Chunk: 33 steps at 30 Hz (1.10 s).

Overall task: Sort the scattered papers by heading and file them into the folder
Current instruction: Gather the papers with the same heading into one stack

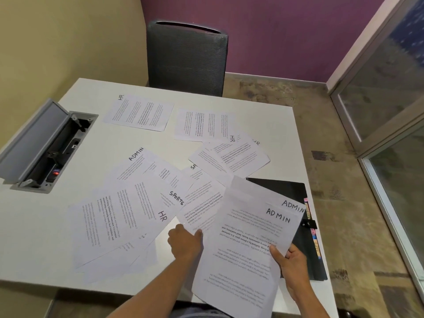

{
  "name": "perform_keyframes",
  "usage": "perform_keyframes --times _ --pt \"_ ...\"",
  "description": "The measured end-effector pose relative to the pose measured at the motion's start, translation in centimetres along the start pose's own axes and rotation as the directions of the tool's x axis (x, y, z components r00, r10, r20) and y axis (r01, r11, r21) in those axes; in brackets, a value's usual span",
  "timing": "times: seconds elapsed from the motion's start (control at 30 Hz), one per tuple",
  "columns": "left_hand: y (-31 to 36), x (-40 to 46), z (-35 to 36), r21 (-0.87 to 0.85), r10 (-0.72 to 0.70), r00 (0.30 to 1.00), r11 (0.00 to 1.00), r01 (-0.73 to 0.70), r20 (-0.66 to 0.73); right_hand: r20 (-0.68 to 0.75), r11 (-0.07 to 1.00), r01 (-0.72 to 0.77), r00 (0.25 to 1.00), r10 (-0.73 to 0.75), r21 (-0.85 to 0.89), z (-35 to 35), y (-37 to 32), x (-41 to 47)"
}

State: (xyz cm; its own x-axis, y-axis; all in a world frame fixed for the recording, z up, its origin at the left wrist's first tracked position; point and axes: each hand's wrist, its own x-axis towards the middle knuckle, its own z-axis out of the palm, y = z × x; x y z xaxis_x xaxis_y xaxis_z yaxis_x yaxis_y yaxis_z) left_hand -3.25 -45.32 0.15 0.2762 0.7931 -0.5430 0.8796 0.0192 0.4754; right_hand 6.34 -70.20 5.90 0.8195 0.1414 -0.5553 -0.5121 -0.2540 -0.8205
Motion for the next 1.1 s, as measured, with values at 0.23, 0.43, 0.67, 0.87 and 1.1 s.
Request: perform_keyframes --times 0.23,0.43,0.67,0.87,1.1 --pt "1.4 -0.4 3.0 0.094 -0.097 0.988 0.990 0.108 -0.116 -0.013 0.997 -0.057 0.998 0.058 0.043 -2.1 0.9 0.8" --pt "1.9 -0.1 4.0 -0.077 -0.107 0.987 0.992 0.099 -0.118 0.032 0.997 -0.072 0.997 0.072 -0.007 -2.2 1.0 1.3" --pt "2.6 0.3 4.1 -0.217 -0.145 0.987 0.968 0.127 -0.068 0.074 0.997 -0.053 0.996 0.057 -0.051 -2.0 0.6 1.6" --pt "1.3 -0.6 2.4 -0.295 -0.061 0.997 0.953 0.073 0.048 0.054 0.999 -0.054 0.997 0.054 -0.004 -3.3 0.4 2.4" --pt "-3.9 -1.2 0.4 -0.206 0.131 0.984 0.973 -0.105 0.118 0.023 0.998 -0.055 0.998 0.054 0.016 -4.4 0.4 3.4"
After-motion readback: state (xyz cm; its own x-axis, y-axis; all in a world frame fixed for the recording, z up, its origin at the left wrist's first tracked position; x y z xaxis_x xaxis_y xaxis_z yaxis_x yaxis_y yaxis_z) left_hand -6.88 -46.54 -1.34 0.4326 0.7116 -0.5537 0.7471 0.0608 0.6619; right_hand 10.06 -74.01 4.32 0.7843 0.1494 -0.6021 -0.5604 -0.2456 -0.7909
